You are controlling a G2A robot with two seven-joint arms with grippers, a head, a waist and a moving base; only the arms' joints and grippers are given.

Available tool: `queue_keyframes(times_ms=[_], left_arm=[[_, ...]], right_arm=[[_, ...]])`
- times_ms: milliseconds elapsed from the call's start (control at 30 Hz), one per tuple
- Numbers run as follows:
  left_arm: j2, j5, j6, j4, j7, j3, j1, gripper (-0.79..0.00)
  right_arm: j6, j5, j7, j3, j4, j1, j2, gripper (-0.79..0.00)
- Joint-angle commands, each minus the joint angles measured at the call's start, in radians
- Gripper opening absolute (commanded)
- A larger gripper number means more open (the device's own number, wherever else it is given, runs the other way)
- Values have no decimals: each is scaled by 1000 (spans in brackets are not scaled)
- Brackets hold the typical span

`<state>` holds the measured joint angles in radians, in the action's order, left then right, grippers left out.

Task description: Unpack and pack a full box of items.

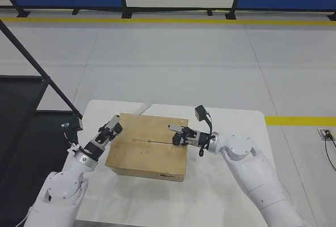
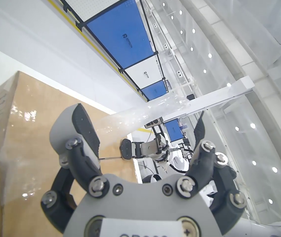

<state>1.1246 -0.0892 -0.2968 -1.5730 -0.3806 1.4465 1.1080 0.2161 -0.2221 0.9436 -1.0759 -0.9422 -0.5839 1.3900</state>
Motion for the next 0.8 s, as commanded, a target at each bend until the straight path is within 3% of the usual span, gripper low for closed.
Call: queue_keyframes(times_ms=[0, 300, 767], left_arm=[[0, -4, 2, 6, -24, -6, -6, 0], [1, -16, 8, 25, -71, -16, -19, 0], [2, -26, 1, 22, -56, 0, -4, 0]], right_arm=[[2, 3, -3, -3, -7, -4, -2, 0], [1, 49, -70, -17, -73, -14, -10, 0], [-259, 193, -172, 32, -106, 83, -3, 0]])
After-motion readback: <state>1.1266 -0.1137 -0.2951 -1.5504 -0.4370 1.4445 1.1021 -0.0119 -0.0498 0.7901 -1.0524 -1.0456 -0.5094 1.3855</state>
